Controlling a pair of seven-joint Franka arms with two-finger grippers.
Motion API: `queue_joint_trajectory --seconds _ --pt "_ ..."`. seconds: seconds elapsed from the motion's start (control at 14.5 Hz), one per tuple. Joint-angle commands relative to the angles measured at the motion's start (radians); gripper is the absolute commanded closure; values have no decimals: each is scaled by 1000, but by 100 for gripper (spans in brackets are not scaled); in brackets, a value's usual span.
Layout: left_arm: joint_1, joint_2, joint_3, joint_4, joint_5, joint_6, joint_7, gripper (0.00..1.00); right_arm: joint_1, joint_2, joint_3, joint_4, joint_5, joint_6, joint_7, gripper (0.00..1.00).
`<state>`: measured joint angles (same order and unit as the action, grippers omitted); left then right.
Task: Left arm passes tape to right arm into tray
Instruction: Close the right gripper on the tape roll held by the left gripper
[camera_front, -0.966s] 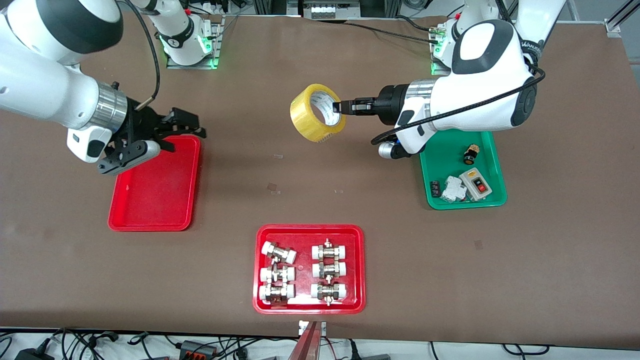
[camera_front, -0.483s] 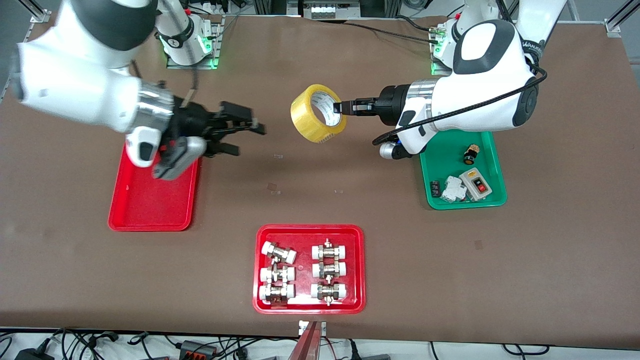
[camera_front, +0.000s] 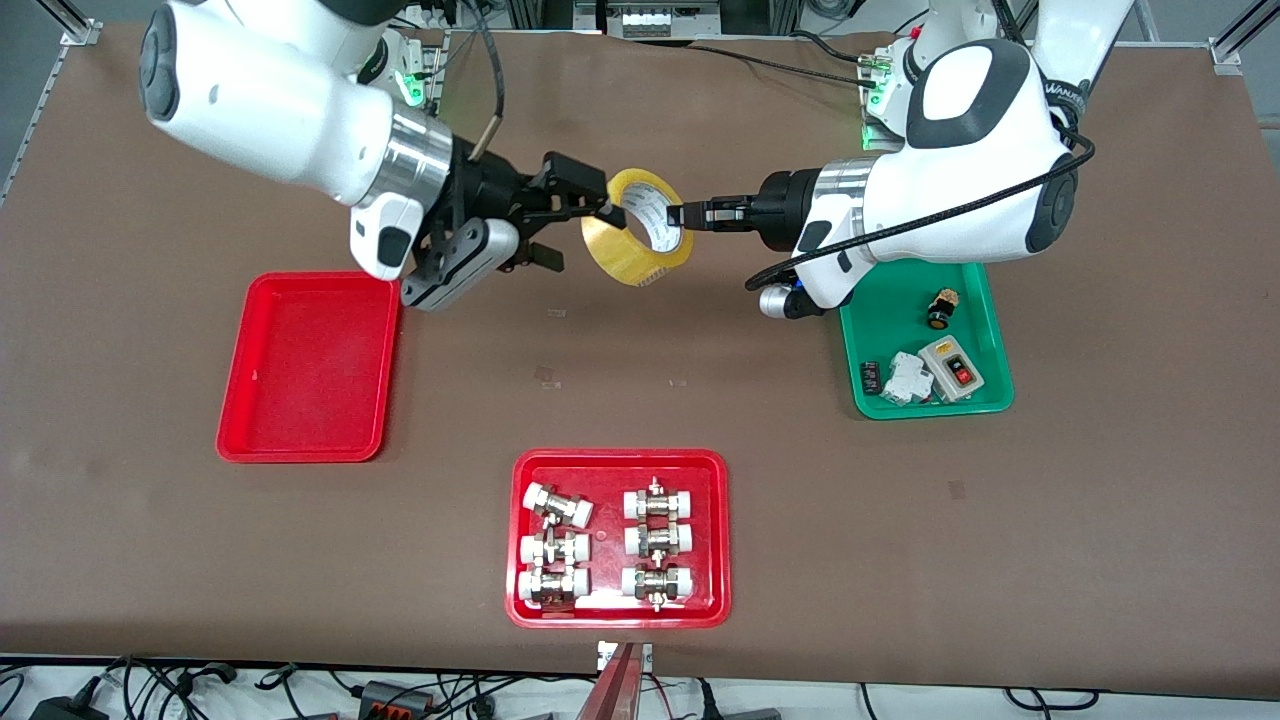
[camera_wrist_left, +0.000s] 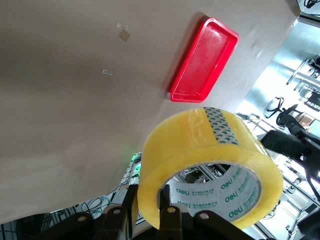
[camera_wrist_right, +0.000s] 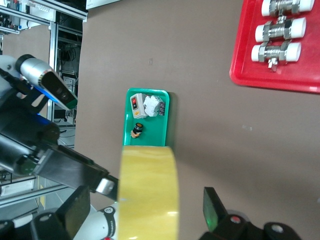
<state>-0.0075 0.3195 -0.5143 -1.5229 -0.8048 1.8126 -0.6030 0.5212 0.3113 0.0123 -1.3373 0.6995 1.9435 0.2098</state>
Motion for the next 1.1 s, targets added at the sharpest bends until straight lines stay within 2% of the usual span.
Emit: queue_joint_trajectory --seconds 0.0,0.55,0.76,1.03 --pt "6 4 -7 26 -13 -13 -11 97 33 35 -9 46 -56 3 46 0" --pt "6 4 -7 26 -13 -13 -11 97 26 37 -8 40 -49 -41 91 0" --pt "6 4 -7 24 -13 -13 -11 97 19 37 -9 40 17 -76 95 0" --pt "6 4 -9 26 -13 -13 -11 97 16 35 -11 40 28 -120 95 0"
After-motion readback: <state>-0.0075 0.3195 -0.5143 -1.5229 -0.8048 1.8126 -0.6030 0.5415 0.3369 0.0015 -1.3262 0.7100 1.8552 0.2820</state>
